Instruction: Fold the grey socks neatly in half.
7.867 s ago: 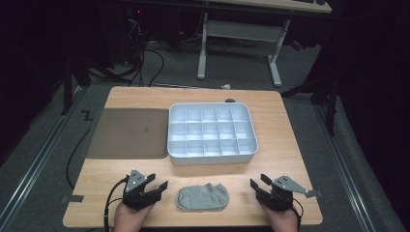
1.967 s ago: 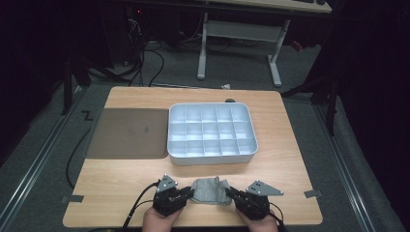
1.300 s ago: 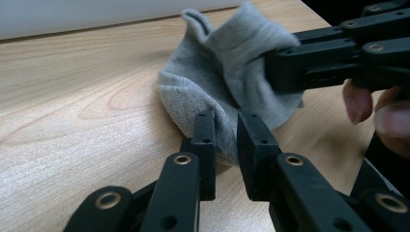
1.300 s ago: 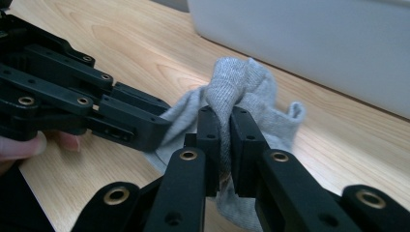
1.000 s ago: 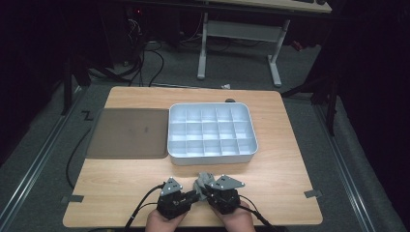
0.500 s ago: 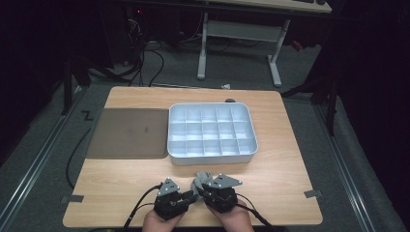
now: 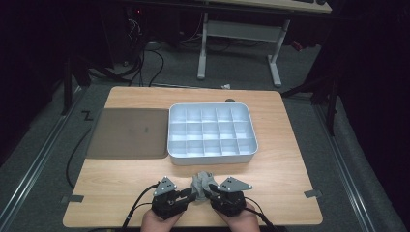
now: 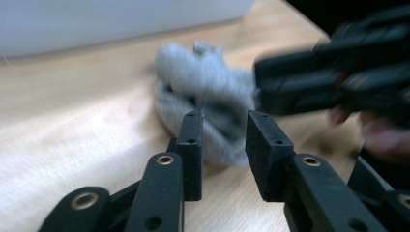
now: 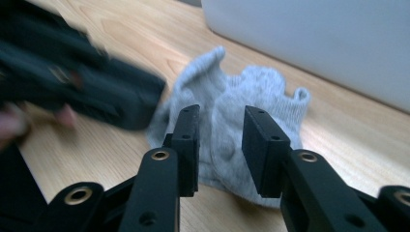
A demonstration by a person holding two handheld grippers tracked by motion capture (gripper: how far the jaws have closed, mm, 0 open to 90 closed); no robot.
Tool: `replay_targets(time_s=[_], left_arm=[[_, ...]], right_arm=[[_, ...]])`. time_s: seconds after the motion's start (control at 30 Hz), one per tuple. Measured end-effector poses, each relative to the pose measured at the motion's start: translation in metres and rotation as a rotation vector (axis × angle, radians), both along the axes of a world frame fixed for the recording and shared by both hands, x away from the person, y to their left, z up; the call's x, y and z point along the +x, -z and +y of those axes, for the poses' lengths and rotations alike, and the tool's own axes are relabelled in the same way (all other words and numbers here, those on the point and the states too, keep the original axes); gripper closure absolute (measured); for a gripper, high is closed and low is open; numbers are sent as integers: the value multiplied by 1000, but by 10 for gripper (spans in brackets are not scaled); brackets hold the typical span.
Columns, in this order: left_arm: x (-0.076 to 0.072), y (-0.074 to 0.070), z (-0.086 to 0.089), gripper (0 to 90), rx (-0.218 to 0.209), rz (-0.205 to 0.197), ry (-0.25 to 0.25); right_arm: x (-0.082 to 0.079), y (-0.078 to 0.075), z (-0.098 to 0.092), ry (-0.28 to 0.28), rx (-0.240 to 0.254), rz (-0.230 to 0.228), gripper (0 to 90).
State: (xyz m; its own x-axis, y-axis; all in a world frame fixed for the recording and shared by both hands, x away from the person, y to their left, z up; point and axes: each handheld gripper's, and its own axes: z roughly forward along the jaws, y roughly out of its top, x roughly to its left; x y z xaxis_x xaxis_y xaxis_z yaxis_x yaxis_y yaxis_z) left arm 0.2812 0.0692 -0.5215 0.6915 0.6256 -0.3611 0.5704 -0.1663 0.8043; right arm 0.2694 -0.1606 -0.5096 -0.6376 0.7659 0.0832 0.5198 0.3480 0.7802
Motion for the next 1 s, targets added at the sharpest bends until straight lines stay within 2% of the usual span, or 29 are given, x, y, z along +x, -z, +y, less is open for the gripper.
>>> replay_targets(time_s=[0.03, 0.07, 0.1, 0.17, 0.2, 0.23, 0.27, 0.3, 0.33, 0.47, 0.53, 0.57, 0.6, 0.67, 0.7, 0.8, 0.83, 0.87, 0.9, 0.93, 1.0], left_arm=[[1, -4, -1, 680, -6, -17, -10], [1, -4, -1, 674, -6, -17, -10], [6, -12, -4, 659, -34, -31, -19], [8, -15, -6, 639, -47, -36, -24], [12, -18, -14, 622, -39, -60, -38], [15, -18, -18, 616, -12, -66, -55], [15, -18, -18, 618, -12, -66, -55], [17, -13, -19, 629, 15, -63, -94], [16, -11, -17, 656, 21, -57, -104], [12, -1, -15, 730, 49, -25, -99], [10, 3, -13, 761, 61, -13, -97], [9, 7, -13, 773, 71, -5, -86], [8, 8, -15, 781, 80, -6, -81], [7, 9, -16, 797, 89, -9, -75], [6, 11, -20, 805, 114, -19, -65], [5, 13, -23, 812, 137, -24, -53], [5, 13, -25, 814, 163, -34, -40], [5, 13, -25, 816, 163, -34, -40], [4, 13, -28, 816, 182, -40, -28], [4, 13, -28, 816, 182, -40, -28], [3, 13, -29, 817, 192, -46, -20]], right_arm=[[0, 2, 0, 3, -2, -1, 704], [0, 2, 0, 3, -2, -1, 704], [0, 3, 0, 9, -11, 1, 715], [1, 4, -1, 9, -10, 2, 722], [0, 5, -1, 5, -16, 0, 721], [-1, 5, 0, 5, -22, 1, 718], [-1, 5, 0, 5, -22, 1, 718], [-2, 5, 0, -5, -21, 0, 695], [-3, 5, 0, -8, -18, -5, 688], [-4, 6, 1, -16, -47, -19, 658], [-4, 8, 2, -15, -58, -23, 678], [-3, 9, 3, -6, -84, -33, 833], [-3, 9, 3, -2, -85, -37, 882], [-3, 8, 2, 5, -83, -44, 888], [-2, 5, 1, 11, -60, -50, 891], [-1, 0, 0, 13, -44, -59, 891], [0, -4, 0, 13, -25, -62, 891], [0, -4, 0, 13, -25, -62, 891], [2, -8, 2, 5, -4, -55, 892], [2, -8, 2, 5, -4, -55, 892], [5, -11, 7, -22, 38, -31, 893]])
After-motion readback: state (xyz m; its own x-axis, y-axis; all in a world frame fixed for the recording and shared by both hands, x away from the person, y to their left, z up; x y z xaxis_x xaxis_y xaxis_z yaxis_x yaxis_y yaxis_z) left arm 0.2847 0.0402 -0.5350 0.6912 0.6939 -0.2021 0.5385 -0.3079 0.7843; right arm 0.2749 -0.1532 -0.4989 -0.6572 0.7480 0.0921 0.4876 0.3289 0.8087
